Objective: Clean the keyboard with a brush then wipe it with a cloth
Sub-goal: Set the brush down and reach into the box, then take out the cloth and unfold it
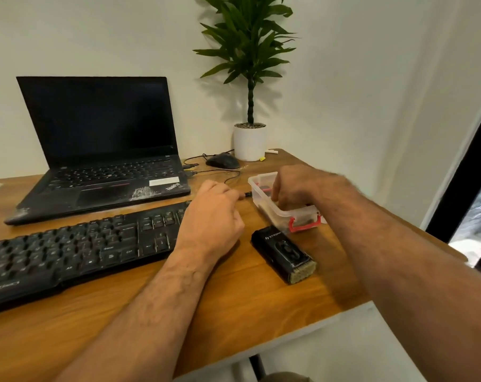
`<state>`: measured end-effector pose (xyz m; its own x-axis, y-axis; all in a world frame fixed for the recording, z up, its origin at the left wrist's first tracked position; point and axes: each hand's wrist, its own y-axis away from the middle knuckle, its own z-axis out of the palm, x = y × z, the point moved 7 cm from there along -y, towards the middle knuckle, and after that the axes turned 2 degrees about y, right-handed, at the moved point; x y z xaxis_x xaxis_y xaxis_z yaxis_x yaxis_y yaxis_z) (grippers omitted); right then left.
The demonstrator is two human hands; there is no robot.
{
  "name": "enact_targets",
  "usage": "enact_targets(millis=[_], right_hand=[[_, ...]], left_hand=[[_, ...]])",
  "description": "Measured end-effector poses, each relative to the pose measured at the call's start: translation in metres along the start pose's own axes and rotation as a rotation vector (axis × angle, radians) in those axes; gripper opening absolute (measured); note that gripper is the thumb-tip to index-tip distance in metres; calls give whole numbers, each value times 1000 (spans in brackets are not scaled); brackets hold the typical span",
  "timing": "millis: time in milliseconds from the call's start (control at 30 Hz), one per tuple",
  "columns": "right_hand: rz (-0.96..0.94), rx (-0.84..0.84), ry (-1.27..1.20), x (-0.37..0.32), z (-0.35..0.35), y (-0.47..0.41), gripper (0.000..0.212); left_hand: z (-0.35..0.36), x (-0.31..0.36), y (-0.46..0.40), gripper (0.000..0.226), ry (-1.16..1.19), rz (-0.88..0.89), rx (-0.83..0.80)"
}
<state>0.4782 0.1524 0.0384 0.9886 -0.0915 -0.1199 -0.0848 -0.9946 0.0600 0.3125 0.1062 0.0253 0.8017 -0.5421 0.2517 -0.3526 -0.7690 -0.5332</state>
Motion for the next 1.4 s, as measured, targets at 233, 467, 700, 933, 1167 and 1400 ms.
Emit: enact_targets(millis=[233, 467, 700, 933, 1167, 1400], right_hand=[[21, -37, 69, -2, 9, -9, 34], [39, 24, -6, -3, 10, -5, 41], [34, 184, -168, 0, -1, 6, 29], [45, 411, -636, 18, -41, 31, 27], [-122, 231, -1475, -21, -55, 76, 38], [-141, -208, -1990, -100, 3, 105, 33]], left_hand=[[0, 3, 0, 40, 32, 18, 18], [4, 4, 1, 41, 57, 25, -3], [5, 3, 1, 43, 79, 27, -9], [-9, -1, 14, 45, 192, -6, 62], [-51, -14, 40, 42, 515, -122, 336], [-101, -50, 67, 33, 1179, -457, 354]])
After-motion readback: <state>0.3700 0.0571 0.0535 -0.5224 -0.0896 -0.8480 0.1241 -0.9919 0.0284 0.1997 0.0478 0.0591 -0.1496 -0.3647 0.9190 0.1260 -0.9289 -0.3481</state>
